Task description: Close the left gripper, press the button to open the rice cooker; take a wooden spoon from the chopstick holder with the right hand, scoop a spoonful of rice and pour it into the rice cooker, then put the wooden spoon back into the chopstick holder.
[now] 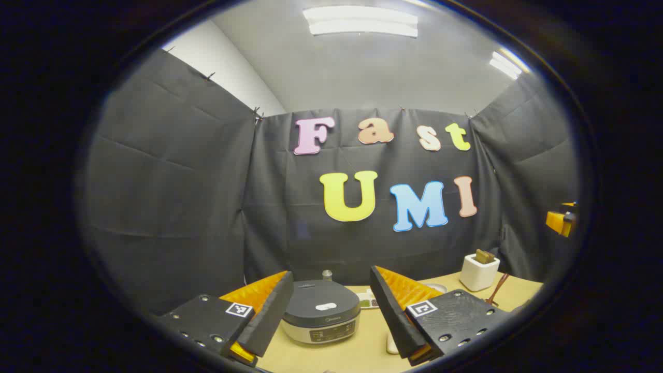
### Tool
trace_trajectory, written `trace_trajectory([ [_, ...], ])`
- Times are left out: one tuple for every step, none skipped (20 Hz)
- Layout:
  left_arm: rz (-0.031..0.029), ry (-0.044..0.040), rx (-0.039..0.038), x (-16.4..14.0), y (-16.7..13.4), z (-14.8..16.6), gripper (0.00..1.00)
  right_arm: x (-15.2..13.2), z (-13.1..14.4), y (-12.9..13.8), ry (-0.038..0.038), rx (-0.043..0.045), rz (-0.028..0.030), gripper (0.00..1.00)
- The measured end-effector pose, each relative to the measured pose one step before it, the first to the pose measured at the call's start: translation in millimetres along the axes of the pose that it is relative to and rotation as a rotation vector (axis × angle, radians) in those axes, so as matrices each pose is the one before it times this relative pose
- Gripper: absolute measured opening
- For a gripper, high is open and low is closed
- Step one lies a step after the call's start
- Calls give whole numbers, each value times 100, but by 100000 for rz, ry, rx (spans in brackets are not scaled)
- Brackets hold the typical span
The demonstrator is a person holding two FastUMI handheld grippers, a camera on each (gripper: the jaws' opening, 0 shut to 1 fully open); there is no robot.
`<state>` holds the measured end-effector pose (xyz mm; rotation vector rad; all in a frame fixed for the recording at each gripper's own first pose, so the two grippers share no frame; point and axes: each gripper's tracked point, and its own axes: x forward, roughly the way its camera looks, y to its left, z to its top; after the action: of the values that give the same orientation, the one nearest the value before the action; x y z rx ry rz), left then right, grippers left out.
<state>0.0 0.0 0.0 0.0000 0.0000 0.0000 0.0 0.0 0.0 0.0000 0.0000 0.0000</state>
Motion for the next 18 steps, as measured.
trace_trajectory([
  [178, 126, 332, 50, -93, 158, 90, 211, -111, -331, 337, 267, -308, 97],
  [143, 66, 82, -17, 1, -69, 90, 115, -113, -194, 368, 578, -217, 97],
  [-19, 43, -193, 33, -98, 24, 90, -25, -188, -180, 510, 618, -302, 96],
  [-53, 240, -350, 24, -109, 69, 90, 3, -90, -104, 353, 269, -8, 97],
  [-93, 70, -177, 27, -96, 72, 90, 52, -51, -146, 41, -87, -74, 97],
  [55, 49, 149, 157, -35, 17, 90, 27, -39, -121, 92, -434, -175, 97],
  [-15, -140, 313, -6, -10, 115, 90, 64, -151, -130, 108, -343, -147, 97],
  [33, -46, 368, 63, -77, 48, 90, -42, -31, -63, 219, -241, 95, 96],
  [-48, 44, 200, 74, -75, 33, 92, -66, -84, 93, 230, -139, 315, 97],
  [132, 167, 108, -37, -28, -90, 90, 61, 34, 48, 190, -7, 234, 97],
  [49, 56, -38, 84, -40, 133, 90, 1, -53, -144, 4, 75, 65, 97],
  [14, -97, -59, -50, -45, 43, 90, 9, 108, 30, -67, 60, 145, 97],
  [31, -70, 39, 35, -36, 105, 90, 56, 39, -11, -195, 21, 163, 97],
  [-21, -116, 116, -214, -116, 27, 90, -55, 32, -17, -3, -76, 78, 97],
  [29, -92, 138, -31, -73, 54, 90, -16, -36, -11, -74, -140, 178, 96],
  [-63, 53, -20, -55, -166, -3, 90, 85, 7, -30, 142, -84, 50, 97],
  [117, 8, -81, 39, -33, 137, 90, -53, -96, -70, 15, 96, 191, 97],
  [463, -56, 69, 141, 77, -31, 90, 19, 31, -54, 35, 52, 145, 97],
])
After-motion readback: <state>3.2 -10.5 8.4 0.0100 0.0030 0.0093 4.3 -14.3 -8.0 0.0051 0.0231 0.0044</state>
